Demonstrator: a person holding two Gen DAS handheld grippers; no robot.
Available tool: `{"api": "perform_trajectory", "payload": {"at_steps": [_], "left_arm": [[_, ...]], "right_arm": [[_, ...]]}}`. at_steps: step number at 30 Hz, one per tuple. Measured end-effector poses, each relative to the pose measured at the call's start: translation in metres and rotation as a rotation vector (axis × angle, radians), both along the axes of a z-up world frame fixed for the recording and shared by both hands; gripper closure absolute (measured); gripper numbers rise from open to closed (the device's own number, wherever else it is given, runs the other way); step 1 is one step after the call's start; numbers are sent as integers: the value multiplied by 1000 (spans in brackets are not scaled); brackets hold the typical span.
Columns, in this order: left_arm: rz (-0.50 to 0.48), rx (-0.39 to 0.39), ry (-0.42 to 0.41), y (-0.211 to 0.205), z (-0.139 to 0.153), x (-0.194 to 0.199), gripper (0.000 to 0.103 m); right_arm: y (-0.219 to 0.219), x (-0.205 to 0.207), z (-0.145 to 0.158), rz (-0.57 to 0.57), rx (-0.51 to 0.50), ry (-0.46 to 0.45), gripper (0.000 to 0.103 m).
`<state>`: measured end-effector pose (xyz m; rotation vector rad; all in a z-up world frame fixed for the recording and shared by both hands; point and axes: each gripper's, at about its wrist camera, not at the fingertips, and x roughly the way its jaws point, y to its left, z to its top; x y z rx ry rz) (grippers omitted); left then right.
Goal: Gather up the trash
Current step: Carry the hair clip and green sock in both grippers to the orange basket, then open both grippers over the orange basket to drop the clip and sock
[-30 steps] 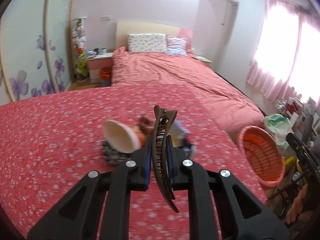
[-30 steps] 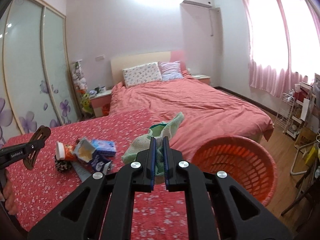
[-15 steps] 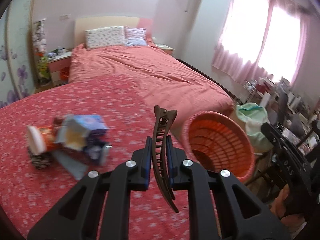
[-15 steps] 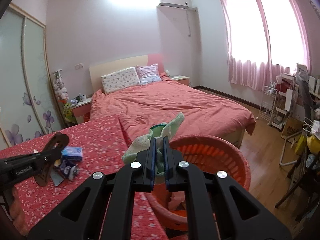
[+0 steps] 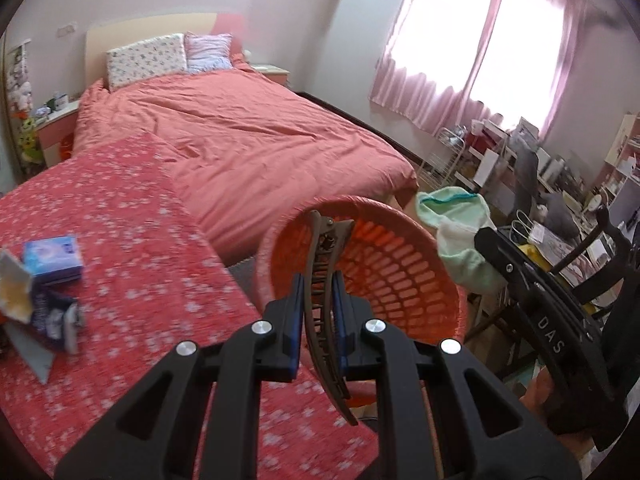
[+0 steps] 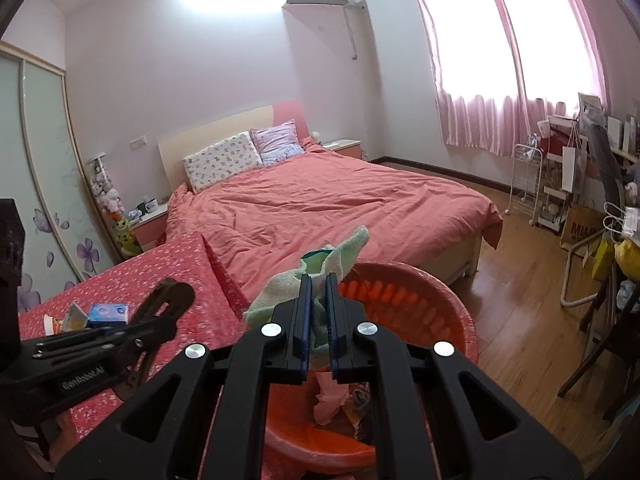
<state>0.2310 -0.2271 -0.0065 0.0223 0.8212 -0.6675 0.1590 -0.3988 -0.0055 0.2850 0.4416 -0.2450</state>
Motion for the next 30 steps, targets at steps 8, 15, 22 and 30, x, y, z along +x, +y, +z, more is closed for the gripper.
{"api": "perform_trajectory", "payload": {"at_steps": [8,15,22,30], "left_arm": [[-42,45,37,-41,-29,13,79],[12,88,62,-32,-48,22,56],[99,108,44,15,-44,25,47],[257,141,-22,84,-27,5,24]], "right_arm": [[-21,6,-14,-12,63,18,93],[-30,5,-30,-38,95,63,60],[-16,0,-25,-40,20,85,49],[9,2,-15,8,-28,95,38]]}}
